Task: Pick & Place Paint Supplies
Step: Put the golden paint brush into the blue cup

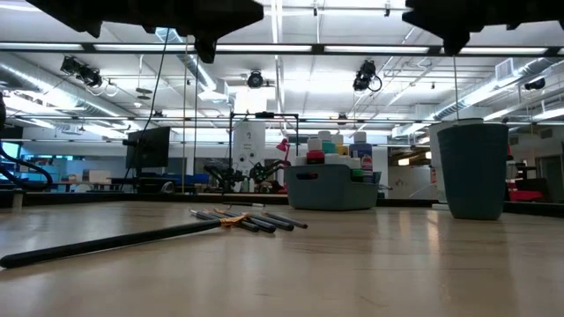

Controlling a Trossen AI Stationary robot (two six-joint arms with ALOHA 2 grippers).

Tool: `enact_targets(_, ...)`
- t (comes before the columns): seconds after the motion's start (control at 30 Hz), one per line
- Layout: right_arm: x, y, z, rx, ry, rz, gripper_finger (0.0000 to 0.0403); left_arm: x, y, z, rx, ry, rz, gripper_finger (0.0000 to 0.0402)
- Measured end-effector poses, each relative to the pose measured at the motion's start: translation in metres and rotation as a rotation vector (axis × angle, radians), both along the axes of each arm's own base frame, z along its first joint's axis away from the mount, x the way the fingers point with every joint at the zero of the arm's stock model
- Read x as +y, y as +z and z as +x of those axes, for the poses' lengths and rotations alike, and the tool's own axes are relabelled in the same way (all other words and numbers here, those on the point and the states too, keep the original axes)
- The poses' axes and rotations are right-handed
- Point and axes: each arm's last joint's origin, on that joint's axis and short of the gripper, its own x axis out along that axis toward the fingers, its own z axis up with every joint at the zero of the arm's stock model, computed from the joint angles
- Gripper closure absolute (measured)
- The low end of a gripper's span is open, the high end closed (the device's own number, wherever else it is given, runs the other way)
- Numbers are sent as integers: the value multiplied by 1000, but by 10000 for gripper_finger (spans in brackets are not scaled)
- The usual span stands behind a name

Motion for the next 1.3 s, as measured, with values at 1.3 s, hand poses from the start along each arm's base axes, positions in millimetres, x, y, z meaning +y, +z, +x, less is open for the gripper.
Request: enact_targets(1.3, 7, -20, 34, 106, 49, -154, 227, 195, -41, 1, 586, 155, 261, 223)
